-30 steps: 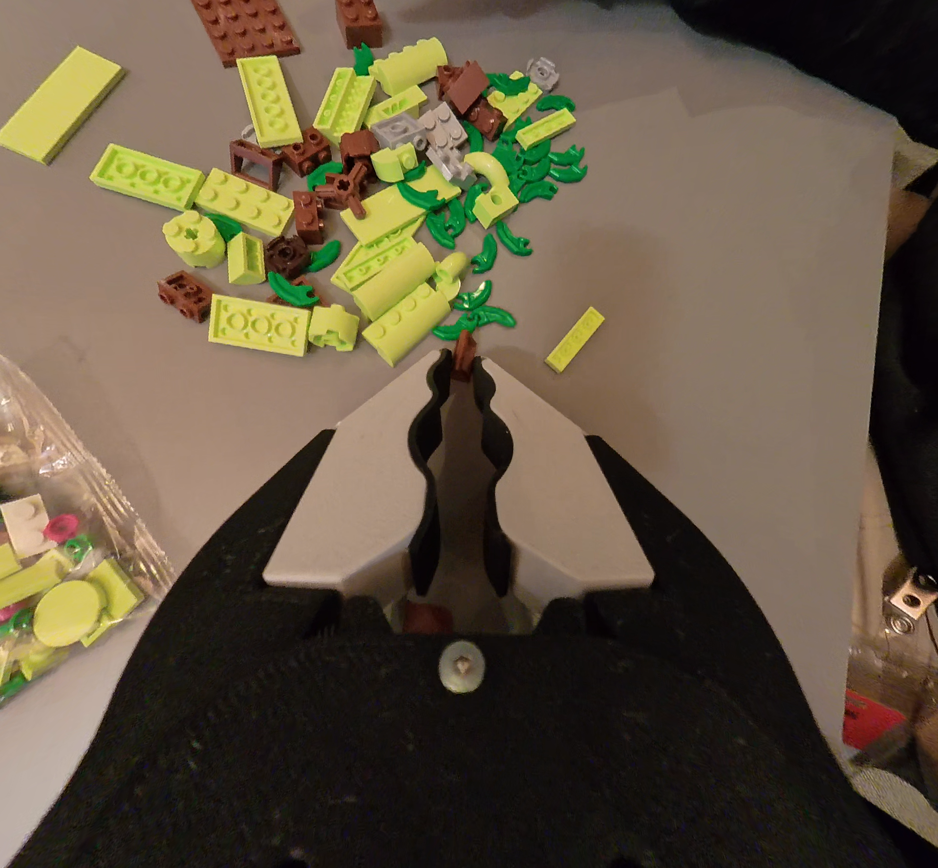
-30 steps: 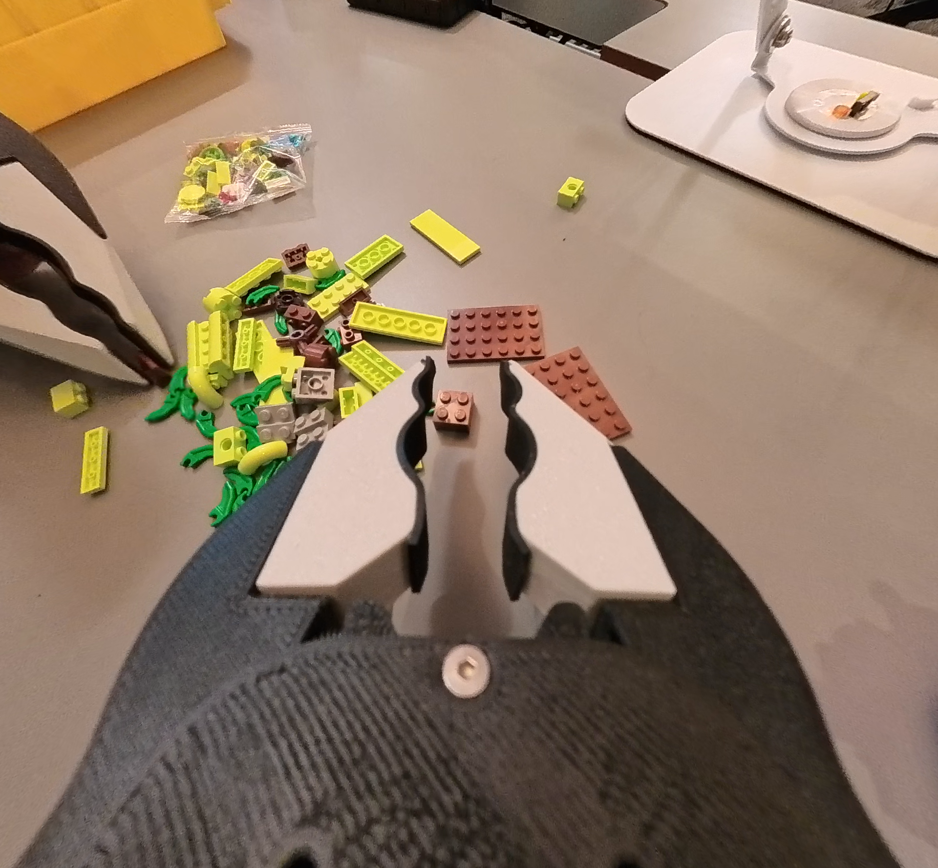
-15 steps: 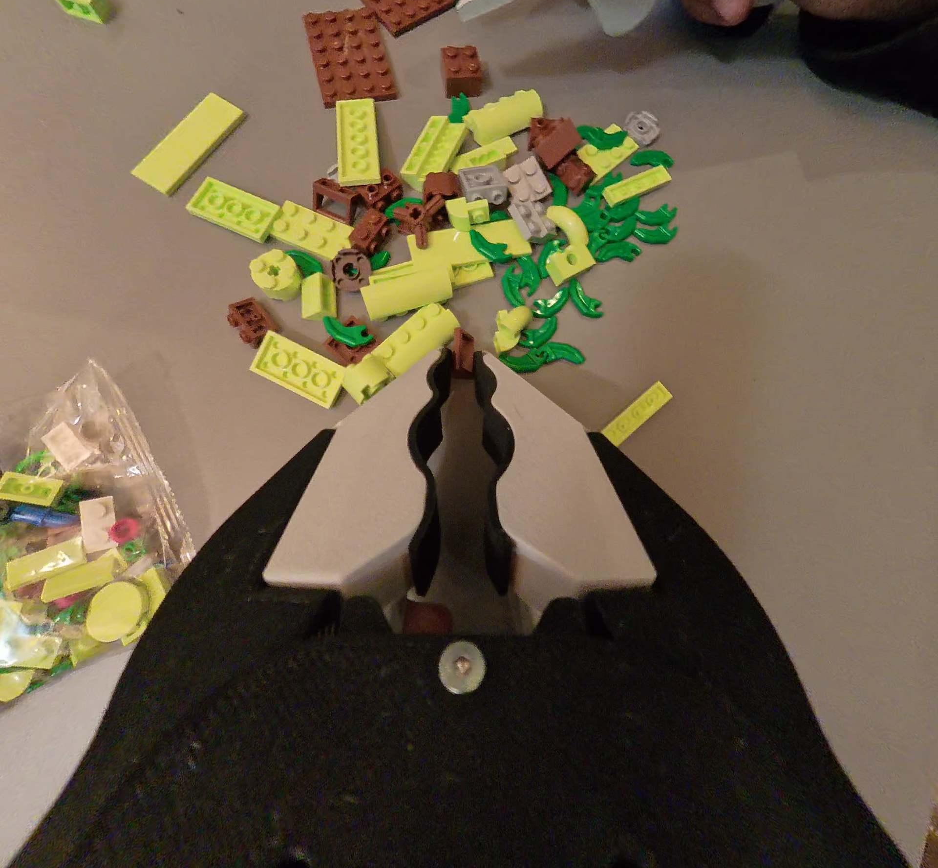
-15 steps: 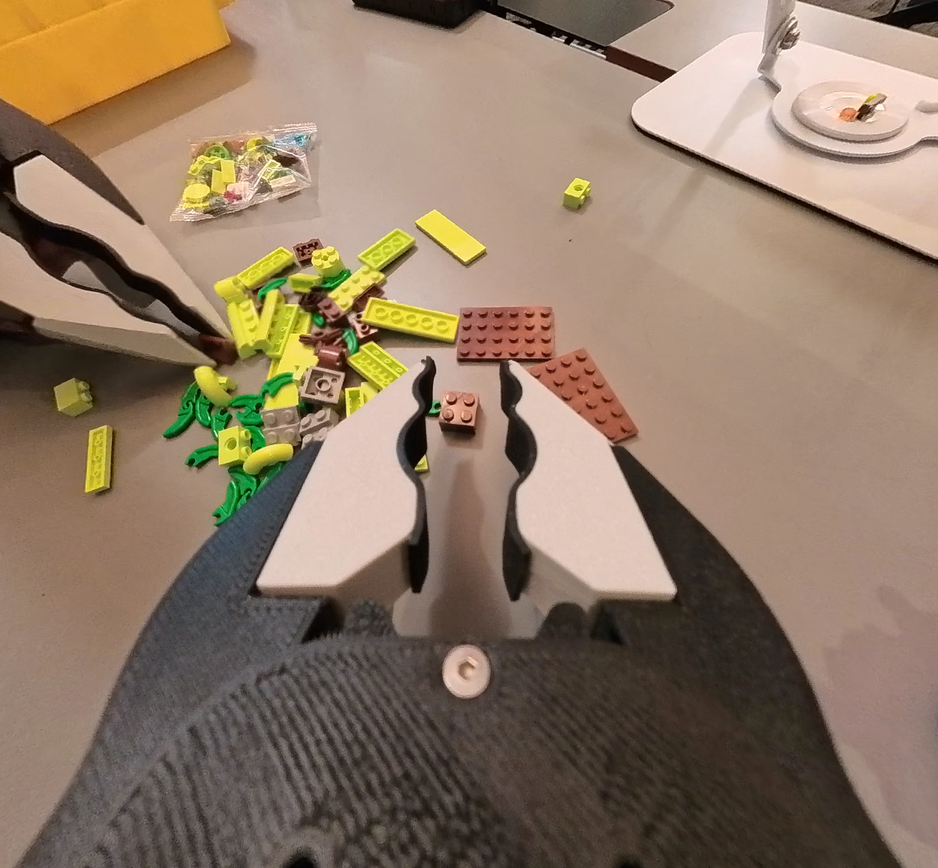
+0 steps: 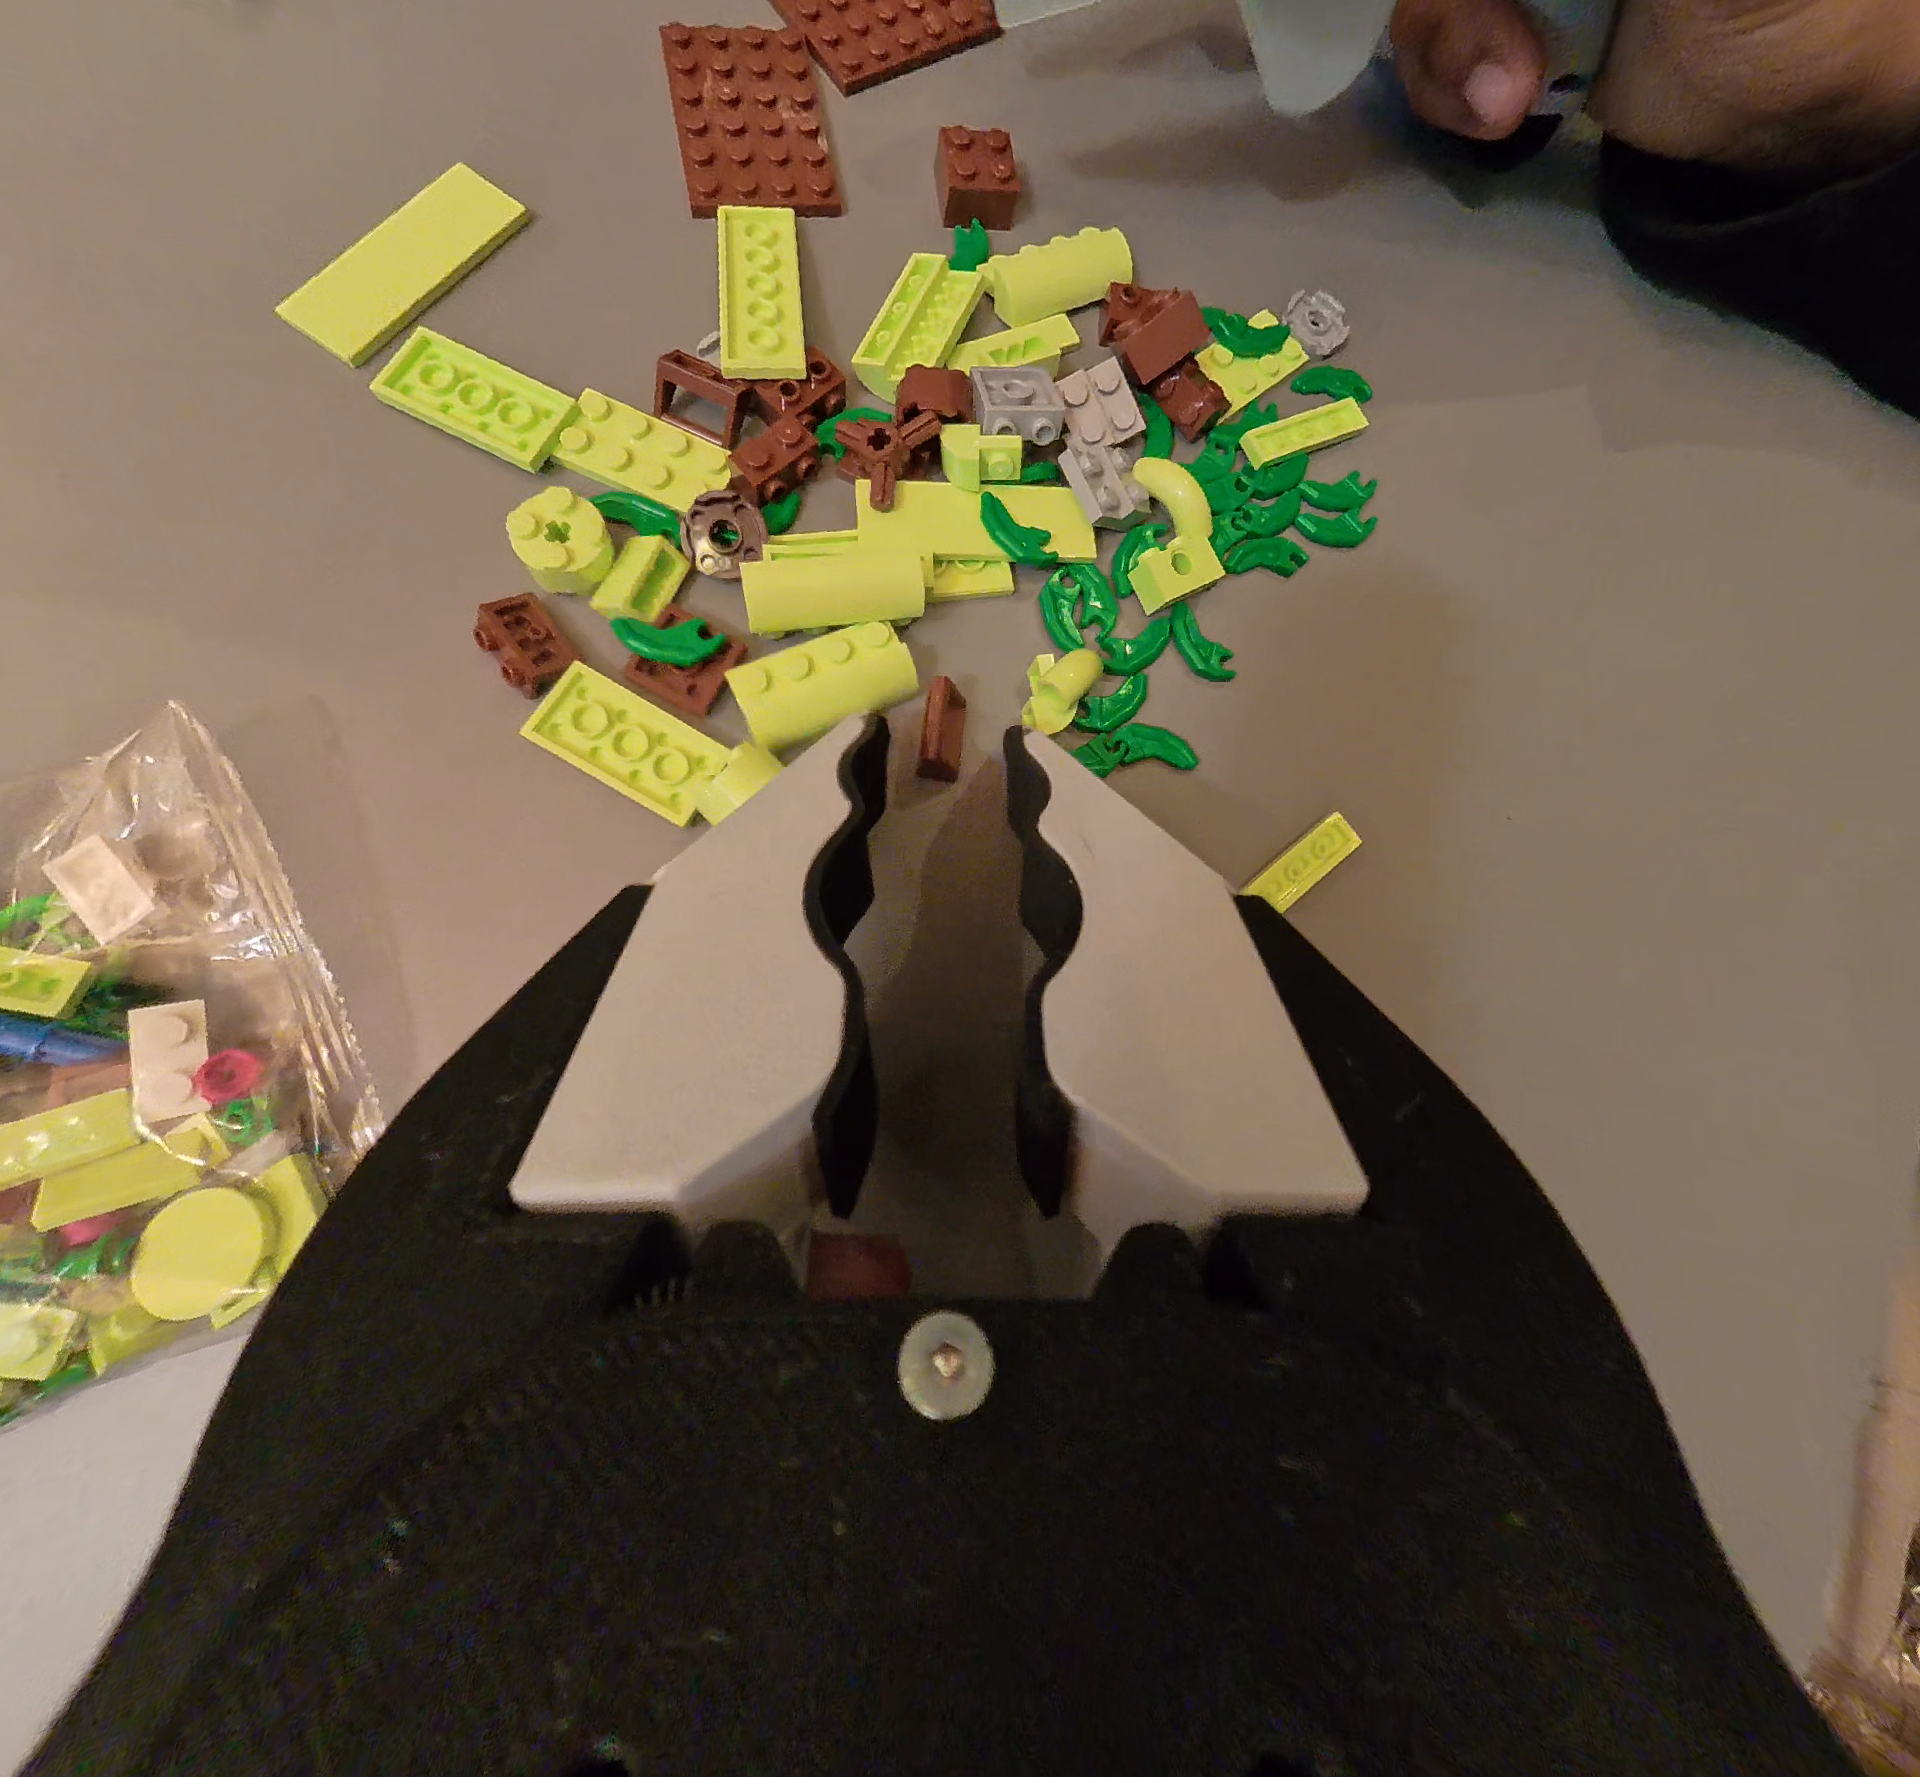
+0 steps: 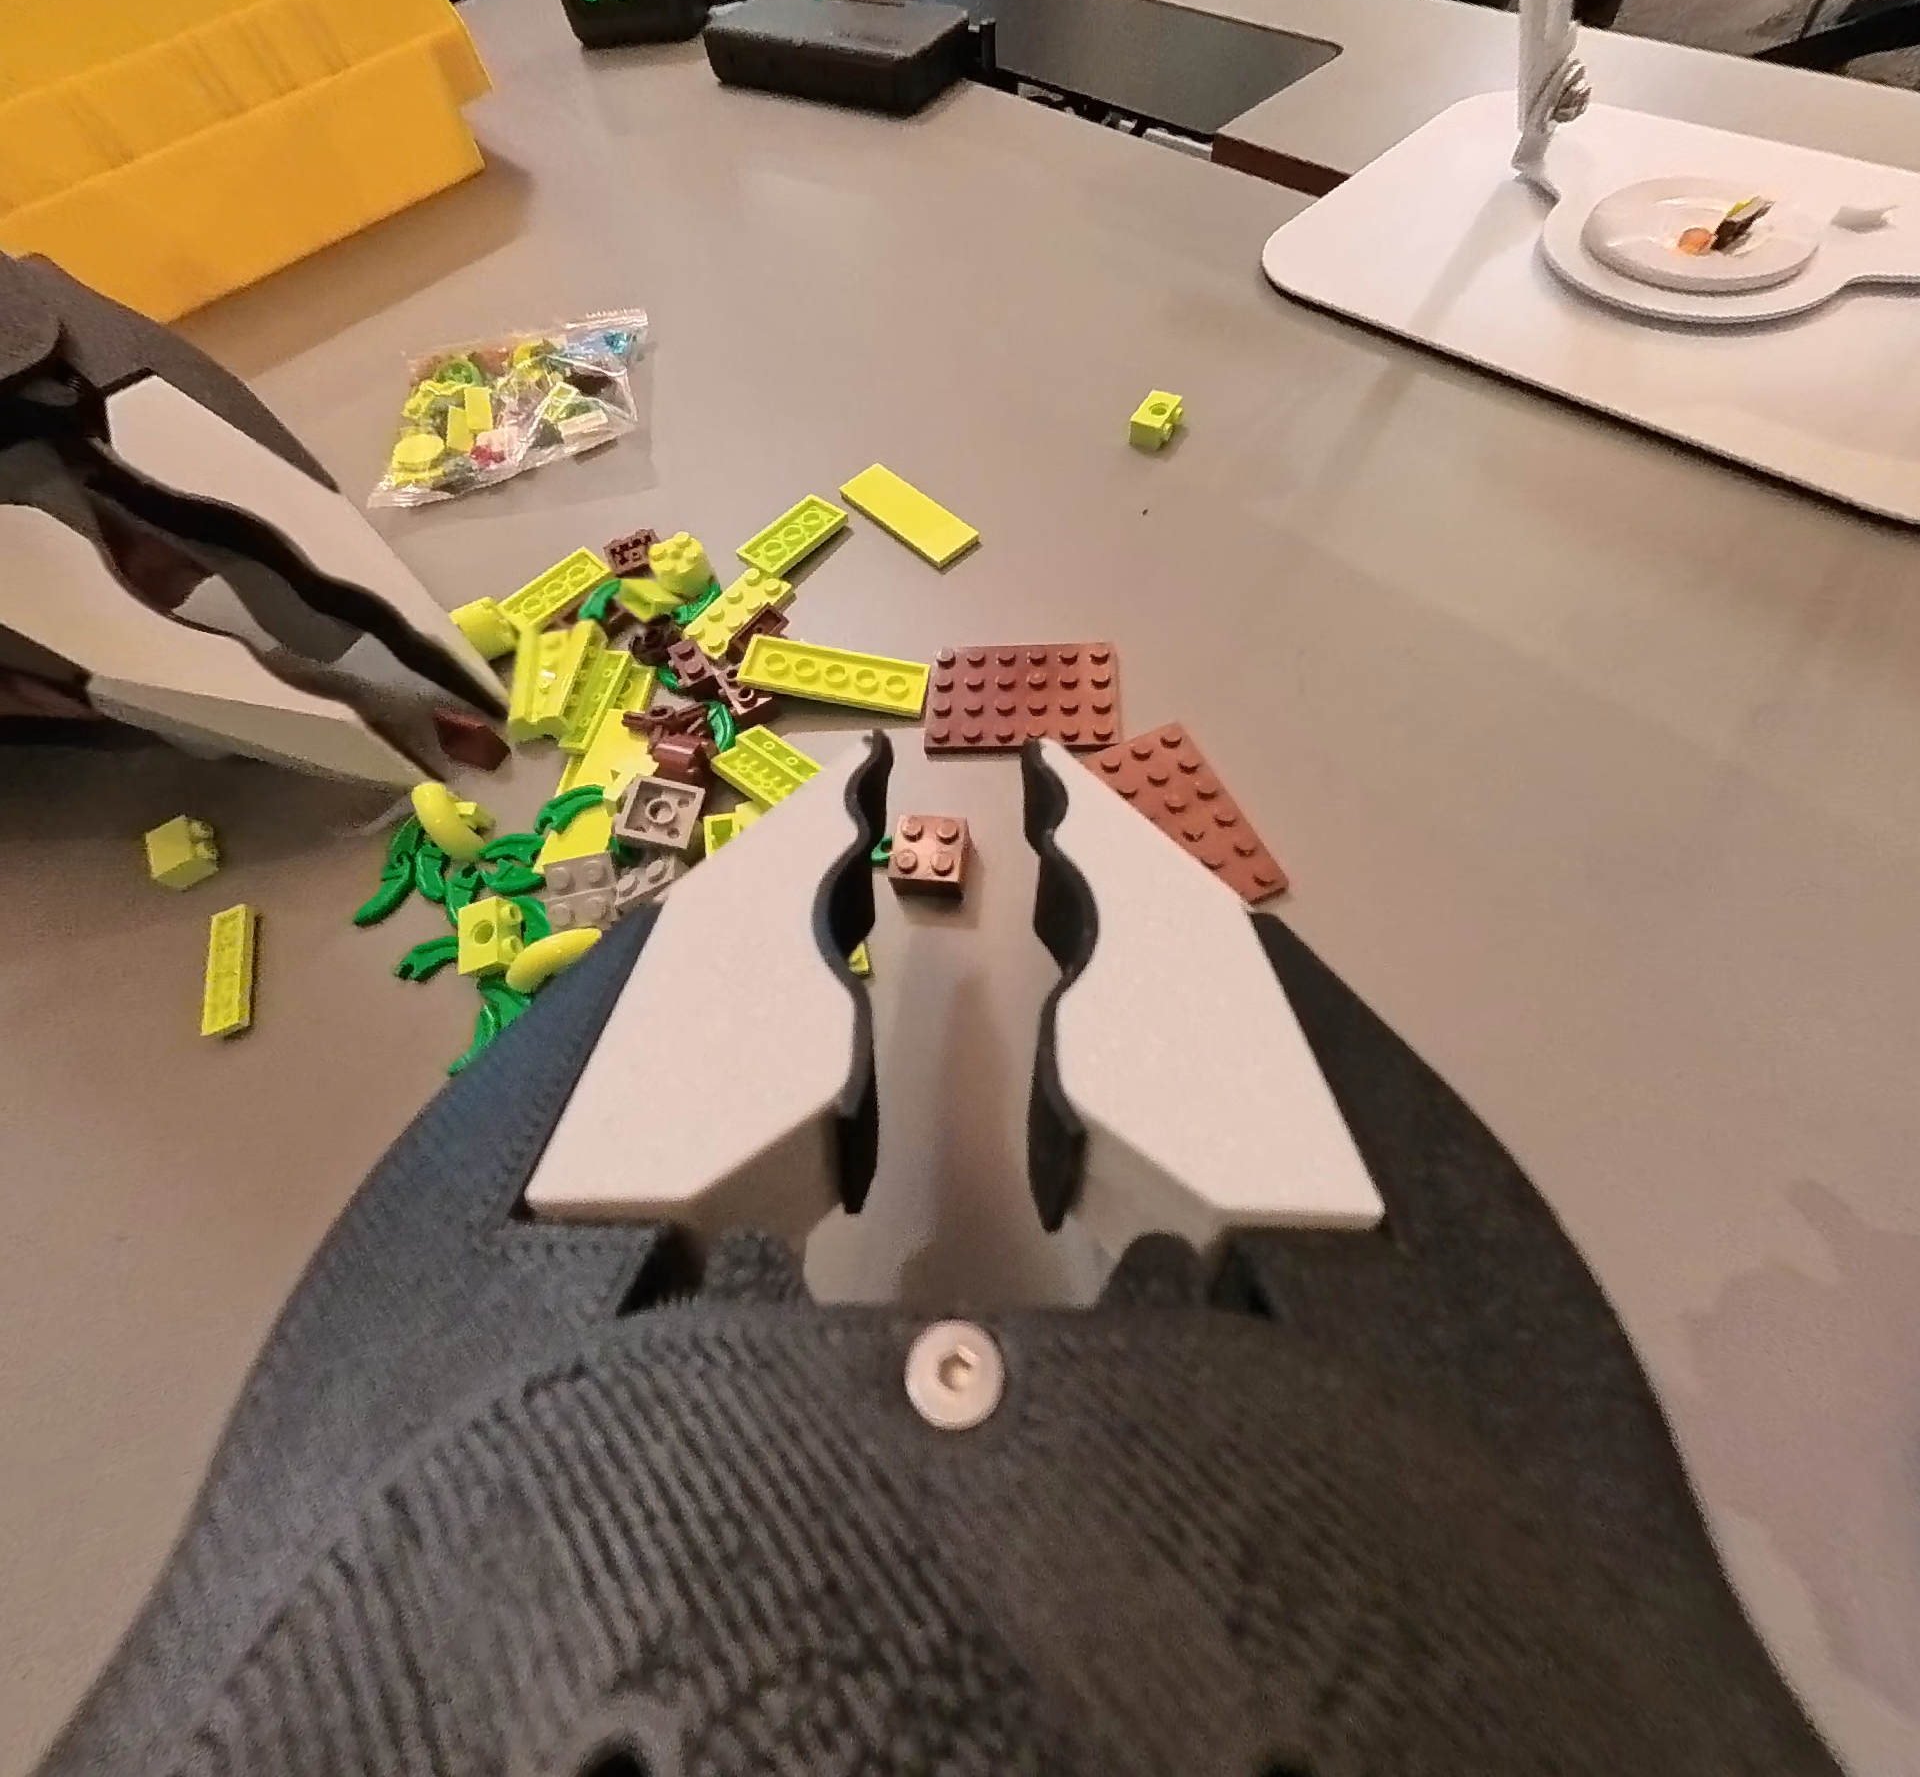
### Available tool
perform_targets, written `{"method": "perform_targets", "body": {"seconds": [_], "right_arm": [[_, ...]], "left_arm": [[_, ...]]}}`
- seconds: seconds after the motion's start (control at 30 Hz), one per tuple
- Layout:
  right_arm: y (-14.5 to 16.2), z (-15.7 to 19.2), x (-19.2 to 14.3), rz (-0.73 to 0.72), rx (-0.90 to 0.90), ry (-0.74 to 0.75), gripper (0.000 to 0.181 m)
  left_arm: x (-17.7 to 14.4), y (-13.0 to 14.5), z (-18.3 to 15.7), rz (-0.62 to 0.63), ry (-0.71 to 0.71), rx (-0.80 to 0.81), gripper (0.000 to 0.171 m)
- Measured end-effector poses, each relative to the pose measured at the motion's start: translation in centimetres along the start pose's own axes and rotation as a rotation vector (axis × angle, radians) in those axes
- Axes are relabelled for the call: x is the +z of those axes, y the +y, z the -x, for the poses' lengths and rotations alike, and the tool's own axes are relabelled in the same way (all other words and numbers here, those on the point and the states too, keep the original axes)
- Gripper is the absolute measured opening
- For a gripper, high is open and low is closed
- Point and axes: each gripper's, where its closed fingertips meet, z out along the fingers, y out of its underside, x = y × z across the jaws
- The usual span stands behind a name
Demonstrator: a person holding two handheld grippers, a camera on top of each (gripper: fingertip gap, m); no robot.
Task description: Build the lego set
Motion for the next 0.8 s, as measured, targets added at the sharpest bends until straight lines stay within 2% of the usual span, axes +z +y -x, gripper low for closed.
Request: {"method": "perform_targets", "body": {"seconds": [0.23,0.4,0.53,0.67,0.8], "right_arm": [[-0.2,-0.1,-0.1,-0.013,0.008,0.0,0.024],[-0.2,-0.1,-0.2,-0.016,0.014,-0.005,0.024],[0.0,0.1,0.0,-0.001,-0.004,-0.005,0.024],[0.2,0.3,0.2,0.016,-0.021,-0.003,0.024],[0.2,0.3,0.2,0.016,-0.02,-0.004,0.024]], "left_arm": [[-2.1,-1.0,-1.0,-0.114,0.087,-0.028,0.029],[-5.0,0.6,-3.9,-0.129,0.161,0.036,0.03],[-5.7,2.5,-5.0,-0.119,0.15,0.065,0.035],[-4.3,4.3,-4.4,-0.009,0.111,0.062,0.034],[-3.9,4.6,-4.2,0.015,0.09,0.063,0.02]]}}
